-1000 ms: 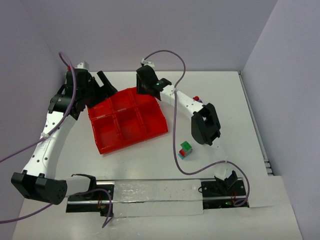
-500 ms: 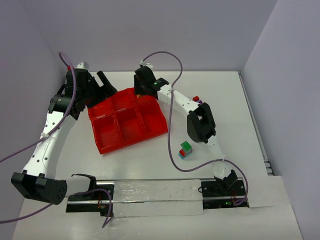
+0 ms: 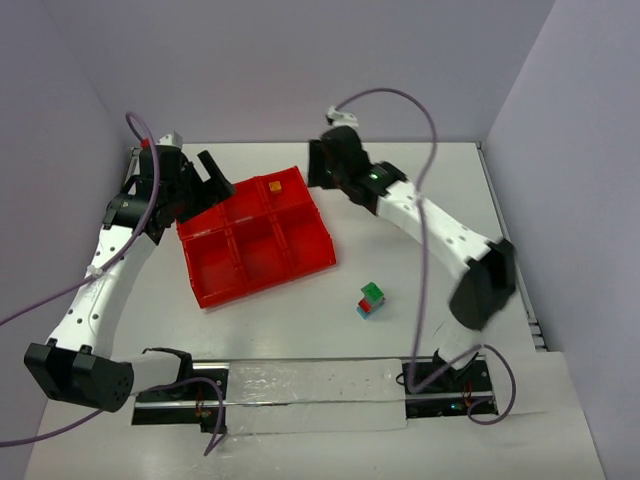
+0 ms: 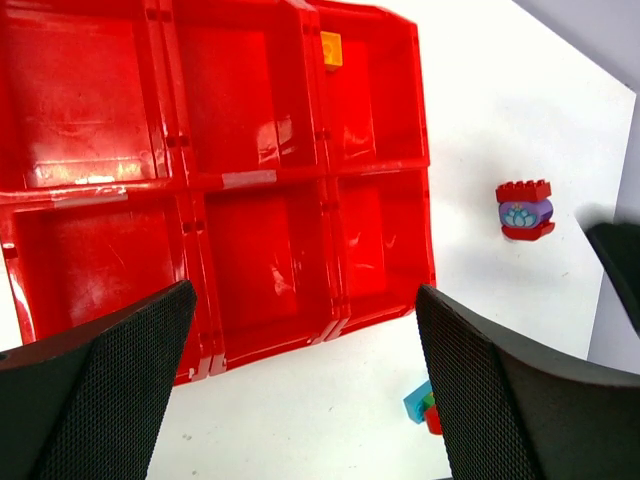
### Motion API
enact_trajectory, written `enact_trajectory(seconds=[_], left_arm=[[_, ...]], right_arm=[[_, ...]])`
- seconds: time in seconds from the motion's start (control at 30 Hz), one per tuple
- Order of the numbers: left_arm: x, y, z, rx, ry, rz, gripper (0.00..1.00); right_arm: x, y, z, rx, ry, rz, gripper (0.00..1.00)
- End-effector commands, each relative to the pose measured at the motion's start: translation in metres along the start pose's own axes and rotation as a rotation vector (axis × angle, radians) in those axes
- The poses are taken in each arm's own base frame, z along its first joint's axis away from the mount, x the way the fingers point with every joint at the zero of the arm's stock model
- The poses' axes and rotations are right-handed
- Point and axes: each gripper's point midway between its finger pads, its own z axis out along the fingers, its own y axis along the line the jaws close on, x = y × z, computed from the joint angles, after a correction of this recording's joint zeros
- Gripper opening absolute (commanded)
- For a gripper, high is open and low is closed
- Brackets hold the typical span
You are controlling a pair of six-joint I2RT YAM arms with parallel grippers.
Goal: Sort the legos into containers by color
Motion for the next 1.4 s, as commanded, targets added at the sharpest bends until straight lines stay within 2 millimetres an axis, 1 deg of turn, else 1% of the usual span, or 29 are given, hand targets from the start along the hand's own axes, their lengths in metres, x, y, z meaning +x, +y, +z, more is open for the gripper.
enact_trajectory(seconds=[0.0,0.03,0.1,0.13,0.17,0.2,0.23,0.27,0.3,0.33,0.4,0.5,0.6,0.73,0.83,1.13,1.37], left_arm=[[-0.012,-0.012,-0.011,0.072,-0.066,0.0,0.99],[-0.012,-0.013,-0.011,0.075,-0.066,0.0,0.99],[-0.011,-0.015,-0.01,0.088,-0.061,-0.002,0.99],[-0.011,-0.016,-0.01,0.094,-0.059,-0.003,0.99],[-0.01,-0.018,-0.01,0.106,-0.056,-0.002,0.99],[-0.011,-0.021,-0.01,0.117,-0.058,-0.003,0.99],[-0.011,-0.021,-0.01,0.12,-0.058,-0.006,0.99],[-0.011,-0.023,-0.01,0.128,-0.058,-0.005,0.99],[-0.013,-0.025,-0.011,0.134,-0.062,-0.006,0.99],[-0.014,-0.027,-0.01,0.141,-0.063,-0.007,1.0],[-0.015,-0.03,-0.011,0.153,-0.063,-0.007,0.99],[-0.016,-0.032,-0.011,0.161,-0.065,-0.006,0.99],[-0.015,-0.031,-0.01,0.157,-0.058,0.0,0.99],[-0.015,-0.032,-0.009,0.158,-0.052,0.003,0.99],[-0.016,-0.033,-0.009,0.159,-0.054,0.001,0.99],[-0.019,-0.031,-0.01,0.147,-0.064,0.004,0.99],[-0.019,-0.034,-0.007,0.16,-0.061,-0.005,0.99]], right_arm=[[0.022,-0.051,-0.056,0.071,-0.01,0.035,0.66],[0.037,-0.061,-0.066,0.081,0.008,0.028,0.69],[0.083,-0.085,-0.088,0.093,0.077,0.001,0.78],[0.093,-0.092,-0.1,0.1,0.09,0.004,0.8],[0.101,-0.101,-0.117,0.108,0.103,0.016,0.83],[0.116,-0.109,-0.126,0.12,0.129,0.02,0.83],[0.13,-0.113,-0.133,0.126,0.171,0.026,0.85],[0.137,-0.113,-0.136,0.113,0.185,0.038,0.85],[0.15,-0.116,-0.141,0.115,0.223,0.036,0.88],[0.167,-0.121,-0.144,0.123,0.264,0.039,0.89],[0.192,-0.126,-0.148,0.125,0.315,0.061,0.9],[0.205,-0.122,-0.148,0.084,0.332,0.073,0.9],[0.215,-0.112,-0.146,0.013,0.347,0.059,0.9],[0.23,-0.092,-0.143,-0.097,0.4,0.013,0.91],[0.235,-0.09,-0.14,-0.09,0.418,-0.023,0.92],[0.245,-0.083,-0.141,-0.082,0.458,-0.086,0.91],[0.243,-0.078,-0.146,-0.064,0.452,-0.119,0.83]])
